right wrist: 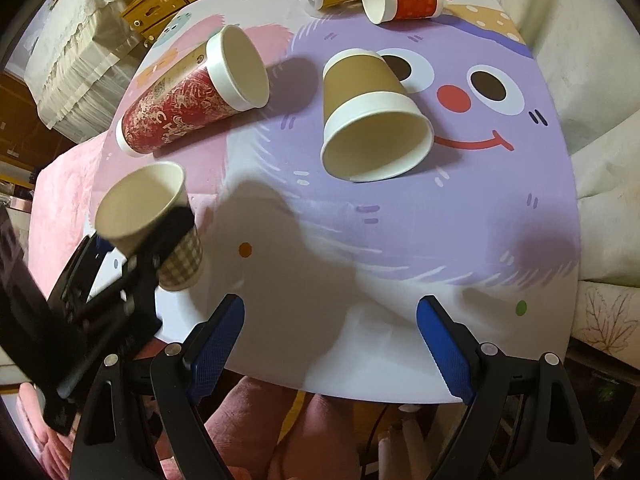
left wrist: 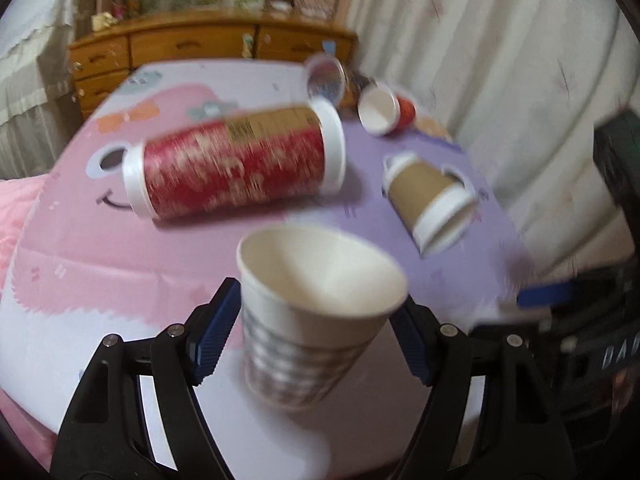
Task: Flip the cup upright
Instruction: 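Lower the checkered cup onto the tablecloth and open the right gripper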
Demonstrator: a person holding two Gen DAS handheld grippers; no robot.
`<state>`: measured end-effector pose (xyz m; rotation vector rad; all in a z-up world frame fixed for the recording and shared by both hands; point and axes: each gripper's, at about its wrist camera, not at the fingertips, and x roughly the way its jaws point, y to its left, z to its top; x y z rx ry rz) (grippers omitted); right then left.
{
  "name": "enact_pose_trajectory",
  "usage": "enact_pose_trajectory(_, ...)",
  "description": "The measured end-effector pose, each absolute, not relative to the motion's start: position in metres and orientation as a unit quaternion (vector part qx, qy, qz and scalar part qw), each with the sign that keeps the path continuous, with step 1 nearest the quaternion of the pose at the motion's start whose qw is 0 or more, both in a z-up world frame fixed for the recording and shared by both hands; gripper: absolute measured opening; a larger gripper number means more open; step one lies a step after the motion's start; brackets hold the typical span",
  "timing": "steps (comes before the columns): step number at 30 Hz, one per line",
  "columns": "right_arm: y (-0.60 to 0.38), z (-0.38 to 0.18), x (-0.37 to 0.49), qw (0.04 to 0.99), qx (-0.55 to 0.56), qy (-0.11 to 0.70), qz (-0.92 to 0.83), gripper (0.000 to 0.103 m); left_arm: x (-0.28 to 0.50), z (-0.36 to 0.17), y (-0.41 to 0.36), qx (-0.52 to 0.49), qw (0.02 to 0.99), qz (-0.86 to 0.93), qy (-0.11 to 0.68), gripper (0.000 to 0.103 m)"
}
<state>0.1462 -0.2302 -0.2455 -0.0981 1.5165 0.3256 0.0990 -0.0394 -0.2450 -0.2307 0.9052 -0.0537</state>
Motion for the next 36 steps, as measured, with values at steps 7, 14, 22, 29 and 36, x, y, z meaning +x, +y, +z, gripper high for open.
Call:
enact_pose_trajectory(7,-0.234,-0.241,0.145,0.711,-0.042,0.688,0.142,0.09,0.088,-0.259,-0.048,-0.101,0.858,-0.03,0.503,0.071)
enact_pose_trajectory(14,-0.236,-0.227,0.14,0.71,-0.042,0.687,0.147,0.09,0.078,-0.258,-0.055,-0.07,0.834,-0.032,0.546,0.071)
enact_pose_trajectory(22,-0.237,-0.203,0.107,0.71,-0.064,0.686,0.144,0.09,0.046,-0.238,-0.056,-0.044,0.779,-0.015,0.626,0.072)
enact_pose_trajectory(29,-0.248,-0.175,0.054,0.718,-0.02,0.682,0.139,0.09,0.02,-0.178,-0.049,-0.038,0.766,0.032,0.641,0.072)
enact_pose_trajectory(36,-0.256,-0.103,0.021,0.744,0.04,0.652,0.142,0.098,0.003,-0.083,-0.041,-0.023,0.819,0.047,0.572,0.072)
